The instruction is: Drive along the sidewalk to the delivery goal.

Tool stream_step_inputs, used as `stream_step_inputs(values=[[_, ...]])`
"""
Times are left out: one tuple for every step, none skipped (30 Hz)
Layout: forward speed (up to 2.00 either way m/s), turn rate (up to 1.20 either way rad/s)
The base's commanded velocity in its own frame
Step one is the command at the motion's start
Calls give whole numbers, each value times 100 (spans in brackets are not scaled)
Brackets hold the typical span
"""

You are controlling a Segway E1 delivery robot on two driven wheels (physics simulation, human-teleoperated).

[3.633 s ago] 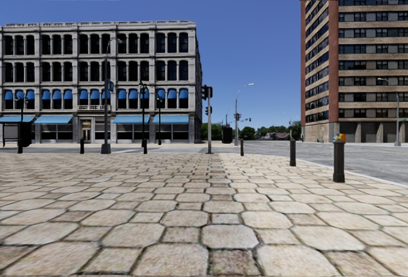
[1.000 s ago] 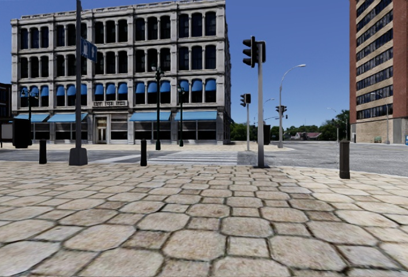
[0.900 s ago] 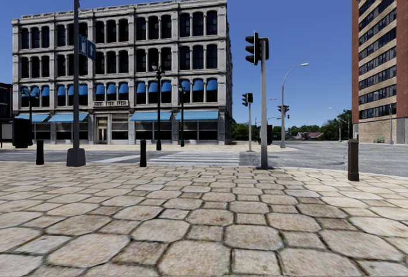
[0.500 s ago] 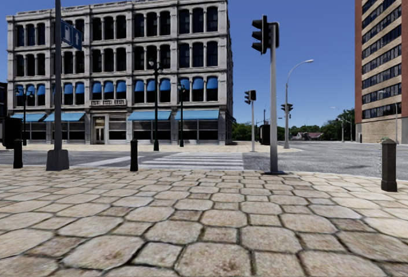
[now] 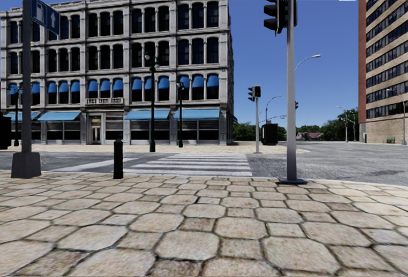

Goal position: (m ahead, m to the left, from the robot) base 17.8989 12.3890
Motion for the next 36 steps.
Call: stream_step_inputs(values=[[200,0],[200,0],[200,0],[200,0],[200,0],[200,0],[200,0],[200,0],[200,0],[200,0],[200,0],[200,0],[200,0],[200,0],[200,0],[200,0],[200,0],[200,0],[200,0],[200,0],[200,0],[200,0],[200,0],[200,0],[200,0],[200,0],[200,0],[200,0],[200,0],[200,0],[200,0],[200,0],[200,0],[200,0],[200,0],[200,0]])
